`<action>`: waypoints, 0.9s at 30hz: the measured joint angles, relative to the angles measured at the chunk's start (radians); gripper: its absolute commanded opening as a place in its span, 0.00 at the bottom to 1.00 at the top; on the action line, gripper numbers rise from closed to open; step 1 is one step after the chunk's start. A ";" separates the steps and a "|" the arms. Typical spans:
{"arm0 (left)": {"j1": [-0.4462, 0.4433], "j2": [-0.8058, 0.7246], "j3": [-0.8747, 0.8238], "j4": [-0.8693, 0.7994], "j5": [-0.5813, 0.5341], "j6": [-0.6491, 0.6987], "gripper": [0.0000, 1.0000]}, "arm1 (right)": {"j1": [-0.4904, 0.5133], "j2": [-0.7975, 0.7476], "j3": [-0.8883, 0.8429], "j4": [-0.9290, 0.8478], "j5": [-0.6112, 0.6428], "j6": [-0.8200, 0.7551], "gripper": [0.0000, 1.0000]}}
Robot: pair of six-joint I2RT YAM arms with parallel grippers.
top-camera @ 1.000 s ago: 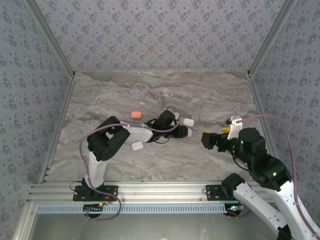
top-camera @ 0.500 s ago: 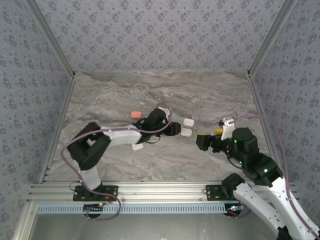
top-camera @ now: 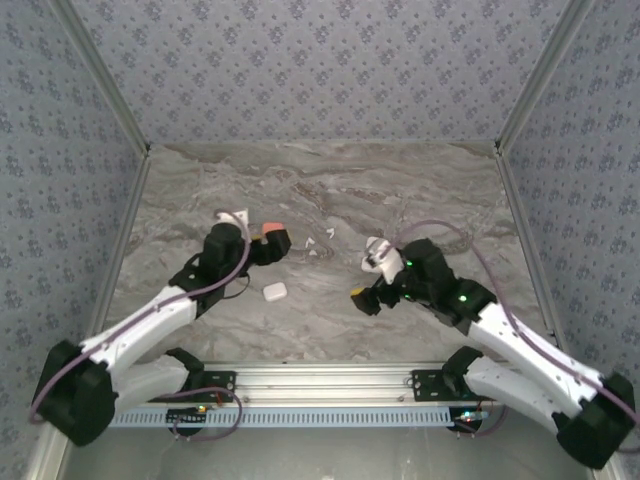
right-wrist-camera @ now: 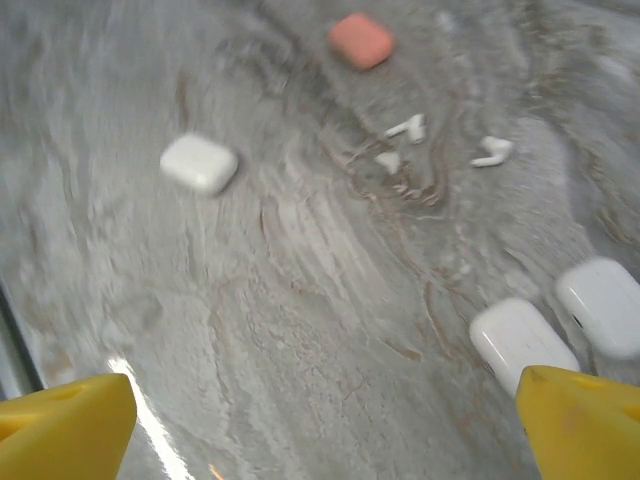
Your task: Insert the wireless bluetooth earbuds into the charging case
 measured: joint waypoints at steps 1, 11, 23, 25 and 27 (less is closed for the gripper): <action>0.021 -0.038 -0.016 -0.018 0.000 -0.005 0.92 | 0.021 0.043 0.008 0.012 0.009 -0.042 1.00; 0.266 -0.306 -0.137 -0.184 0.036 -0.066 0.99 | 0.127 0.590 0.283 0.086 -0.019 -0.438 1.00; 0.344 -0.424 -0.146 -0.314 0.065 -0.076 0.99 | 0.206 1.007 0.588 0.084 -0.074 -0.614 0.91; 0.346 -0.435 -0.149 -0.323 0.068 -0.077 0.99 | 0.209 1.038 0.626 0.081 -0.081 -0.625 0.87; 0.347 -0.449 -0.156 -0.331 0.069 -0.077 0.99 | 0.214 1.069 0.662 0.076 -0.088 -0.634 0.83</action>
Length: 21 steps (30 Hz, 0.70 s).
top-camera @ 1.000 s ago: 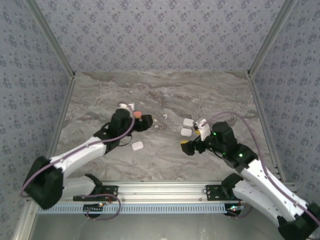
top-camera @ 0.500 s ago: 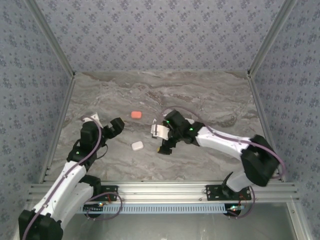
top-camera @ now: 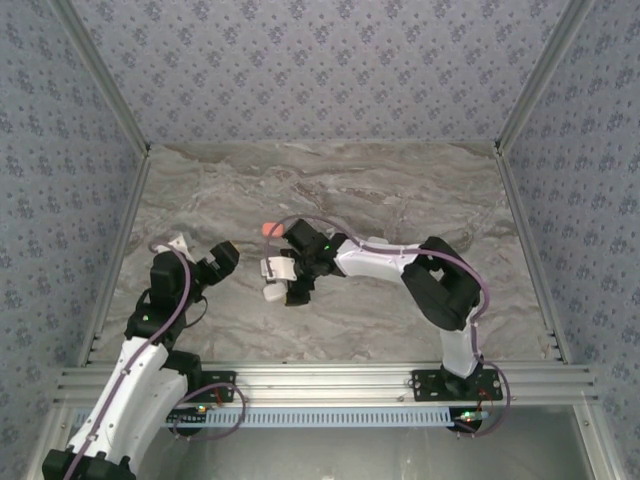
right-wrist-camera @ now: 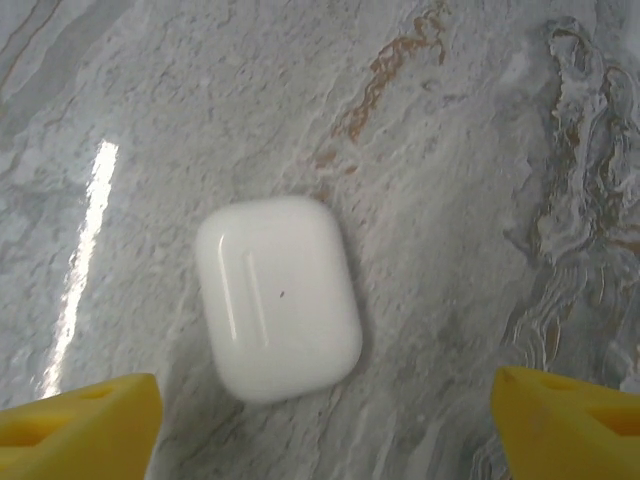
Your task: Insert the wireless bluetooth earbuds into the charging case
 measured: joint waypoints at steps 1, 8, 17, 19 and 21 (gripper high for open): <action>0.001 -0.006 -0.005 -0.005 0.000 0.000 0.99 | 0.002 0.012 0.013 -0.003 -0.002 -0.003 0.81; 0.001 -0.044 -0.017 -0.040 0.000 -0.005 0.99 | 0.013 0.088 0.055 -0.029 -0.013 -0.006 0.76; 0.001 -0.071 -0.017 -0.064 -0.001 -0.007 0.99 | 0.008 0.105 0.075 -0.044 0.010 0.013 0.83; 0.001 -0.071 -0.017 -0.064 -0.001 -0.007 0.99 | 0.000 0.106 0.078 -0.044 0.029 0.025 0.85; 0.001 -0.071 -0.019 -0.064 -0.001 -0.007 0.99 | -0.010 0.109 0.089 -0.048 0.048 0.038 0.87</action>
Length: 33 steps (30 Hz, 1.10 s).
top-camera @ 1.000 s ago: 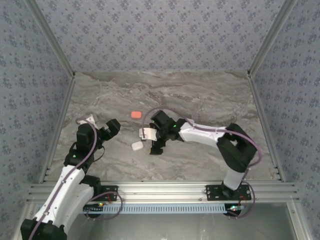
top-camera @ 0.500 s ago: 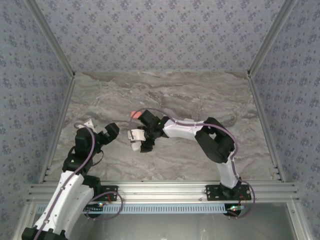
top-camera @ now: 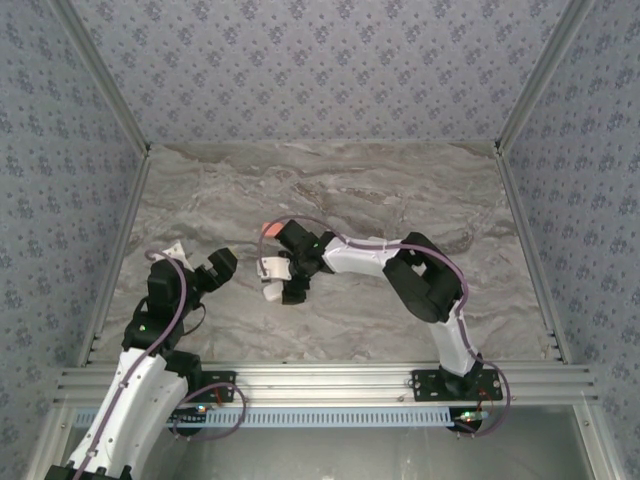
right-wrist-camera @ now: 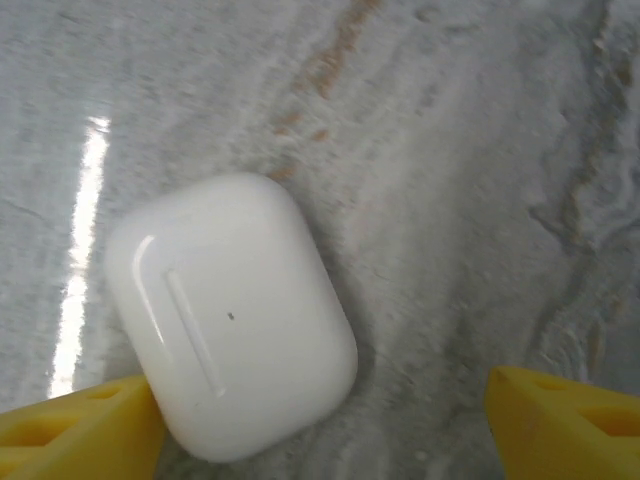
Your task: Insert the wireless bluetooth earbuds into the charging case
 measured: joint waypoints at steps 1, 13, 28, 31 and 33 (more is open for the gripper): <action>0.000 0.000 -0.001 0.000 0.000 0.000 0.99 | -0.003 0.002 0.006 0.000 0.007 0.004 0.87; 0.000 -0.001 -0.002 0.000 -0.004 0.000 0.99 | -0.013 0.065 0.105 -0.015 0.074 0.080 0.90; 0.000 -0.014 -0.002 -0.003 -0.011 0.000 0.99 | -0.023 0.151 0.233 -0.022 0.127 0.223 0.81; 0.000 -0.014 -0.002 -0.004 -0.011 0.000 0.99 | -0.023 0.156 0.240 -0.019 0.126 0.273 0.81; 0.000 -0.014 -0.002 -0.004 -0.011 0.000 0.99 | -0.023 0.157 0.241 -0.017 0.121 0.324 0.82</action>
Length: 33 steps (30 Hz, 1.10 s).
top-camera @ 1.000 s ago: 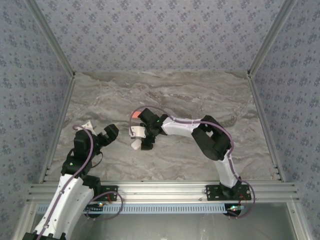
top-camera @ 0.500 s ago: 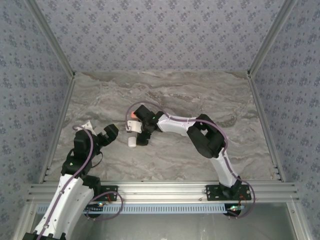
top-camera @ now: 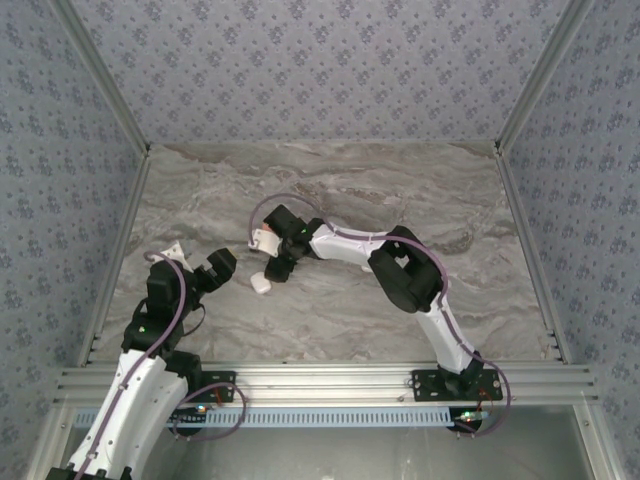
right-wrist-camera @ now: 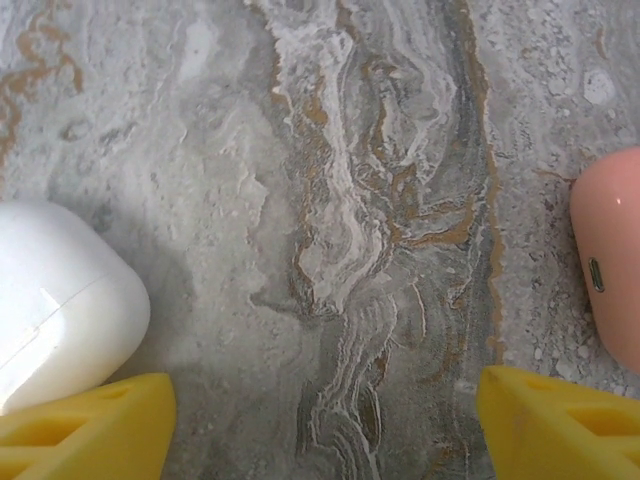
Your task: Insert the wireless bluetooth earbuds into the charging case
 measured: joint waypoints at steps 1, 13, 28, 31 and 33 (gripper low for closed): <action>0.000 0.000 0.000 0.000 0.000 0.000 0.99 | -0.001 -0.001 0.000 0.002 -0.003 0.034 0.83; 0.000 -0.021 -0.011 -0.005 -0.008 -0.001 0.99 | 0.041 -0.193 -0.107 0.011 0.067 0.421 0.88; 0.000 -0.039 -0.017 -0.018 -0.011 -0.008 0.99 | 0.177 -0.130 -0.113 0.001 0.203 0.681 0.95; 0.000 -0.039 -0.017 -0.018 -0.011 -0.008 0.99 | 0.179 -0.104 -0.102 -0.009 0.217 0.690 0.94; 0.000 -0.039 -0.017 -0.018 -0.012 -0.008 0.99 | 0.183 -0.092 -0.093 -0.016 0.221 0.690 0.93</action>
